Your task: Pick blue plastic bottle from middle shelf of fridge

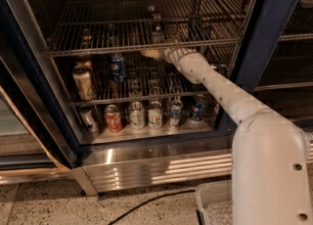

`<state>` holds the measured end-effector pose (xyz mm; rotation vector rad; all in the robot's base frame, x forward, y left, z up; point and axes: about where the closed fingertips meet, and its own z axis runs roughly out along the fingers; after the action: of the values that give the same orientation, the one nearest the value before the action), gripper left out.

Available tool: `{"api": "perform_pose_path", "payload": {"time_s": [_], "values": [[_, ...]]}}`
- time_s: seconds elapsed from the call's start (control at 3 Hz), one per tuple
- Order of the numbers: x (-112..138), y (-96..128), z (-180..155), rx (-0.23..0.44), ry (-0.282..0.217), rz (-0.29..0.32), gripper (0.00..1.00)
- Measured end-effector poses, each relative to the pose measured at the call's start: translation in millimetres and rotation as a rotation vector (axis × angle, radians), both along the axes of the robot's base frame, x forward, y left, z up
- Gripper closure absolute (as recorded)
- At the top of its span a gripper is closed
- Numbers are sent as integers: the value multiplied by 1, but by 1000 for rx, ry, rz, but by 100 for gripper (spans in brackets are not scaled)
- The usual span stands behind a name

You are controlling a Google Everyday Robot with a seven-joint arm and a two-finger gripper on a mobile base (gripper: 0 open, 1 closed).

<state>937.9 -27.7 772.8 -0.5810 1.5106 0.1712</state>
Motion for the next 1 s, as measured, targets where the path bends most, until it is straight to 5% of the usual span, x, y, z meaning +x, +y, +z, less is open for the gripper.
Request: {"api": "perform_pose_path", "payload": {"time_s": [0.33, 1.0], "values": [[2, 1, -1, -2, 2, 3, 0], [3, 1, -1, -2, 2, 4, 43]]}}
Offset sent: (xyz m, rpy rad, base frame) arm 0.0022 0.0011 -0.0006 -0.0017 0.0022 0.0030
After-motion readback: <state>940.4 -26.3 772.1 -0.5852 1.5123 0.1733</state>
